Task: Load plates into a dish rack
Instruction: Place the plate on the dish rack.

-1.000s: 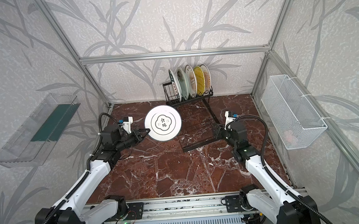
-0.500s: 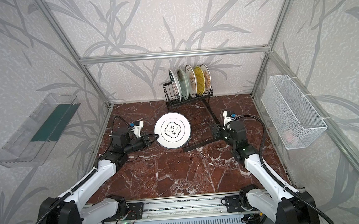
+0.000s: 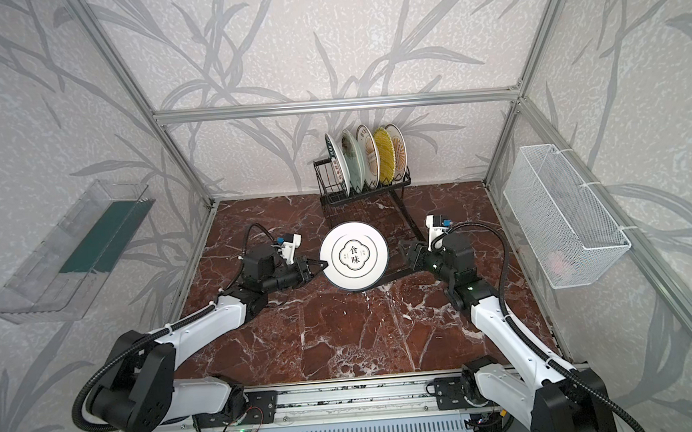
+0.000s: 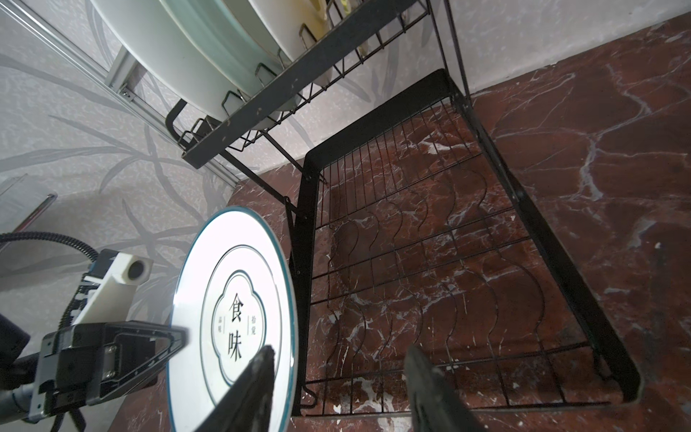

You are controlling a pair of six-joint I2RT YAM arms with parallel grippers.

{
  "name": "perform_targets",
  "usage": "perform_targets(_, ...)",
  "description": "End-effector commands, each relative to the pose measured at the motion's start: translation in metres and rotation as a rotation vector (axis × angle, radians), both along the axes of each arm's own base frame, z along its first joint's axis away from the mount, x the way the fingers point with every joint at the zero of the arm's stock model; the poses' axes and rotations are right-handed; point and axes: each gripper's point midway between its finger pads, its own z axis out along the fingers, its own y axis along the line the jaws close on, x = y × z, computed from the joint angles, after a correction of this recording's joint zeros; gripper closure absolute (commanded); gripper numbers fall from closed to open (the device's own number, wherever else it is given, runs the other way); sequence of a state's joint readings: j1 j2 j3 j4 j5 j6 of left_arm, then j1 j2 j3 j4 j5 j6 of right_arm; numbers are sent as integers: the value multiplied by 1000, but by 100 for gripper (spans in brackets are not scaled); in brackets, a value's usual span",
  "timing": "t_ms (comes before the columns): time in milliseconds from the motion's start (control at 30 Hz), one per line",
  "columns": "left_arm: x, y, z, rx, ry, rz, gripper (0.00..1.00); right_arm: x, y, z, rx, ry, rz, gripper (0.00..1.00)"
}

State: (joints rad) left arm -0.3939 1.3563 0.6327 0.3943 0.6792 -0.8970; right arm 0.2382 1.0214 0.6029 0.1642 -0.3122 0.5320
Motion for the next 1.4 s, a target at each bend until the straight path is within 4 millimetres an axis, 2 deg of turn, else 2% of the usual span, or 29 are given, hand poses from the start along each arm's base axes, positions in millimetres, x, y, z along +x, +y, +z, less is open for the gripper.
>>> perform_targets(0,11,-15,47,-114,-135,-25,100,-1,8,26,46,-66,46,44)
perform_targets(233,12,-25,45,-119,-128,-45,100,-2,15,31,68,-78,86,44)
perform_targets(467,12,-35,53,-153,-139,-74,100,0,25,27,91,-57,142,44)
perform_targets(567,12,-37,56,-156,-147,-81,100,1,27,24,101,-48,152,48)
perform_targets(867,12,-44,63,-178,-166,-104,100,4,36,27,165,-53,190,67)
perform_targets(1067,12,-50,65,-208,-174,-123,100,6,44,27,209,-38,215,72)
perform_targets(1367,18,-50,54,-174,-193,-104,100,5,49,26,209,-27,236,75)
